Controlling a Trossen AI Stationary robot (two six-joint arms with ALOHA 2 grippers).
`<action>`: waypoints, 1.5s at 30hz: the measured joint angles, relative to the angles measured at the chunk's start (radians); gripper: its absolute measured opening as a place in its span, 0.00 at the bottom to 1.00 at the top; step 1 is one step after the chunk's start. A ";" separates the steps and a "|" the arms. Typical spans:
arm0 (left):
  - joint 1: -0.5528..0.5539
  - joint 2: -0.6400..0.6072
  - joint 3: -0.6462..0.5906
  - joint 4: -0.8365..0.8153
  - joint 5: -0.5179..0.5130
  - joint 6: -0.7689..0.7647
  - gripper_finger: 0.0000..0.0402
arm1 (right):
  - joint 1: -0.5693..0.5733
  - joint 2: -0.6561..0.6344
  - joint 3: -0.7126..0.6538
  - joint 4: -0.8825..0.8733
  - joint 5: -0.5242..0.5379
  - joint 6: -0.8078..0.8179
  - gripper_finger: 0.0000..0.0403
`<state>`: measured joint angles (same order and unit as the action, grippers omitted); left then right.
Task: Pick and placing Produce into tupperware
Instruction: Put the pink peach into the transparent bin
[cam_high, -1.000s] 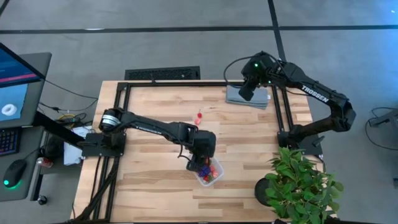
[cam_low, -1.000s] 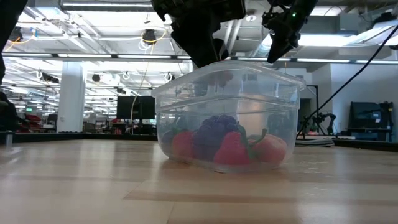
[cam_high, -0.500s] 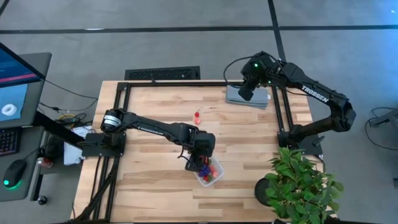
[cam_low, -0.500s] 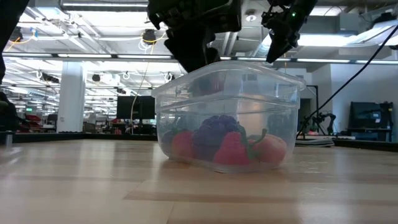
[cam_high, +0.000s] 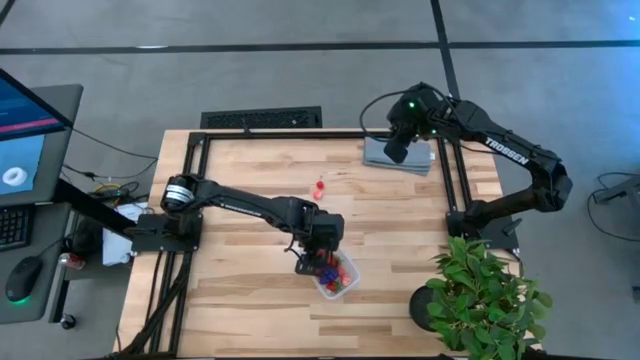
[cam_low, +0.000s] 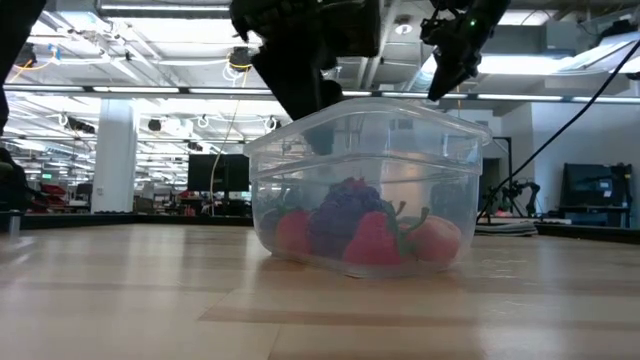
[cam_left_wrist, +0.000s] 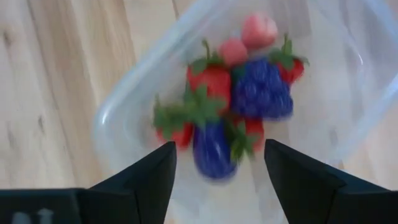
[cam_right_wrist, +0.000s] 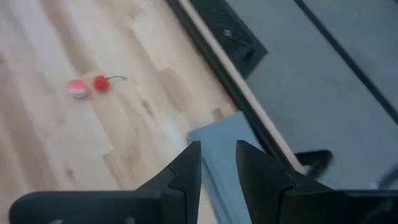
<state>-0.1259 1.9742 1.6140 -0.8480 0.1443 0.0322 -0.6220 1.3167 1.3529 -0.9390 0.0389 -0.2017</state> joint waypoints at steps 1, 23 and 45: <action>0.003 -0.009 0.004 -0.030 -0.002 0.000 0.59 | 0.000 0.000 0.000 0.000 -0.024 -0.010 0.30; 0.205 -0.838 -0.659 0.219 -0.356 -0.078 0.55 | 0.157 0.155 0.001 0.188 -0.234 -0.146 0.30; 0.529 -0.688 -1.059 0.965 -0.005 0.047 0.55 | 0.200 0.330 0.001 0.292 -0.314 0.020 0.30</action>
<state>0.4027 1.2866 0.5552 0.1166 0.1395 0.0792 -0.4224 1.6465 1.3538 -0.6470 -0.2751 -0.1822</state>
